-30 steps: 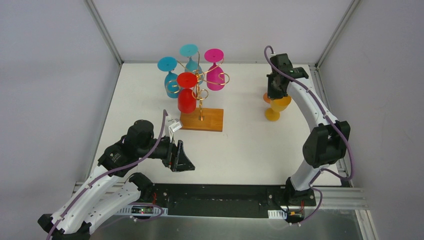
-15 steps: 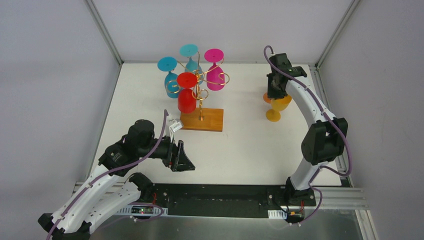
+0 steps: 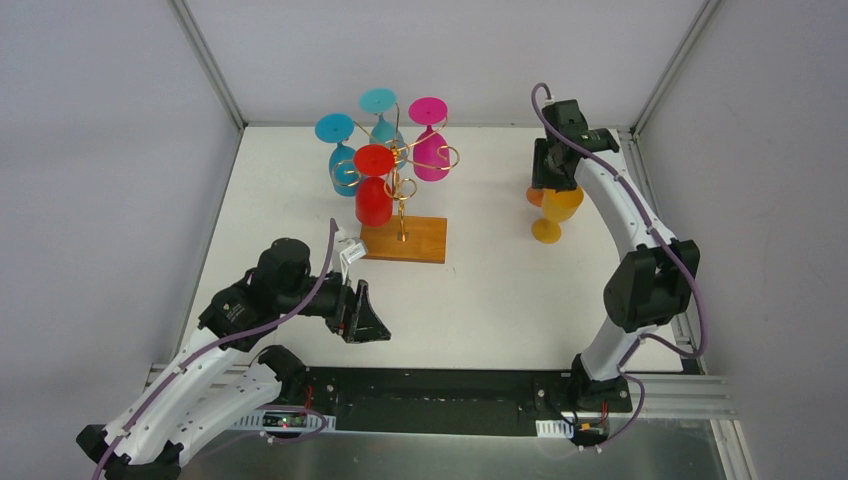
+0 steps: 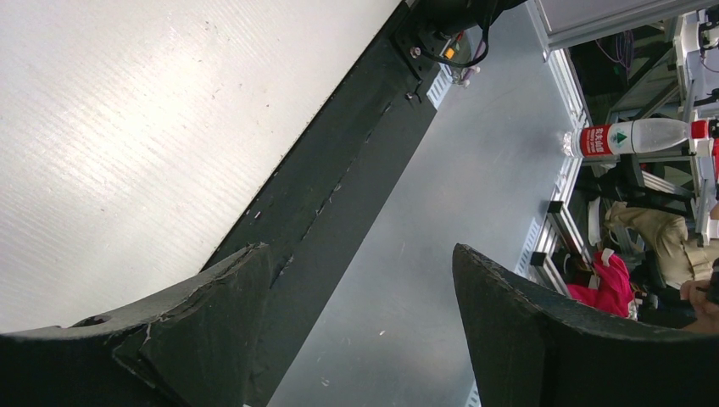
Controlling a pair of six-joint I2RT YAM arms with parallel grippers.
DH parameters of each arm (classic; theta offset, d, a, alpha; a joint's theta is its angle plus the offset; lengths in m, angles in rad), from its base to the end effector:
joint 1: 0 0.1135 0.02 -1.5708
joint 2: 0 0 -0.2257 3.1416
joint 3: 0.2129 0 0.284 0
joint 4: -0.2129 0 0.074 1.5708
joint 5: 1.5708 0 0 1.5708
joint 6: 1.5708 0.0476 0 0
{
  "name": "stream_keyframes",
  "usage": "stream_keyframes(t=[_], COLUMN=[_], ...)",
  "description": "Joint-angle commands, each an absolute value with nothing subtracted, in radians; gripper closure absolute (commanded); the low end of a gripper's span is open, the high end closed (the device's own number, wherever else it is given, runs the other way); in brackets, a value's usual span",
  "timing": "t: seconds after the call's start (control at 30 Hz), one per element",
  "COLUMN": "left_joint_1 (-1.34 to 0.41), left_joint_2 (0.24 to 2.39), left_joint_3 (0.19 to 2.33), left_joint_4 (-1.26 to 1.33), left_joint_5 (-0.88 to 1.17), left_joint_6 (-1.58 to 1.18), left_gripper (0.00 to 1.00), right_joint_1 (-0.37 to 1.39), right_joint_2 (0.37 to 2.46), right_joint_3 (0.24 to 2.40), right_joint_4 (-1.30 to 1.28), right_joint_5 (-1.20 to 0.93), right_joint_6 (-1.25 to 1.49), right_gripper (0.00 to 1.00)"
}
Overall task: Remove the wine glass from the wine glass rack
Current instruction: Place the wine glass at the center of the board, then pick up the wine glass from the wine rack.
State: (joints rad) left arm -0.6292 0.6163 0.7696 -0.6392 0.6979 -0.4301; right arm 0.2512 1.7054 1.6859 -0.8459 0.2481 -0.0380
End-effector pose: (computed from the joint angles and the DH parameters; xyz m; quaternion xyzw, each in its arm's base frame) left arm 0.1426 -0.1417 0.2941 0.2556 0.7833 -0.4978 0.2707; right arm 0.3970 0.0898 0.3003 -0.0919 0.9277 -0.0790 0.3532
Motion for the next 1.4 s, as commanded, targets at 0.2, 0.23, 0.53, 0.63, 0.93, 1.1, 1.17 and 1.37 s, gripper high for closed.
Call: stream_keyframes(t=[0.2,0.23,0.53,0.63,0.93,1.1,1.17,1.37], left_joint_1=[-0.635,-0.635,-0.635,-0.635,-0.635,-0.636,-0.635,-0.635], left_joint_2=[0.627,0.629,0.643,0.640,0.635,0.633,0.629,0.621], left_joint_3=[0.764,0.765,0.766,0.765,0.765,0.765,0.763,0.763], left_joint_4=[-0.621,-0.622,-0.621,-0.621,-0.621,-0.621,-0.622,-0.621], left_joint_5=[0.714,0.714,0.718,0.714,0.713,0.709,0.707,0.701], left_joint_6=[-0.411,-0.411,-0.410,-0.410,-0.410,-0.410,-0.410,-0.411], left_gripper=[0.20,0.20,0.20,0.20,0.20,0.20,0.20,0.19], right_joint_1=[0.265,0.268,0.282,0.286,0.287,0.305,0.312,0.341], right_joint_2=[1.520,1.510,1.481,1.497,1.546,1.620,1.655,1.733], right_joint_3=[1.749,1.749,1.790,1.804,1.800,1.838,1.866,1.933], right_joint_4=[-0.738,-0.719,-0.530,-0.473,-0.280,-0.223,-0.221,-0.200], right_joint_5=[0.122,0.085,-0.225,-0.274,-0.431,-0.469,-0.476,-0.500], right_joint_6=[0.031,0.038,0.175,0.251,0.460,0.520,0.536,0.566], right_gripper=[0.44,0.43,0.37,0.36,0.35,0.35,0.35,0.36])
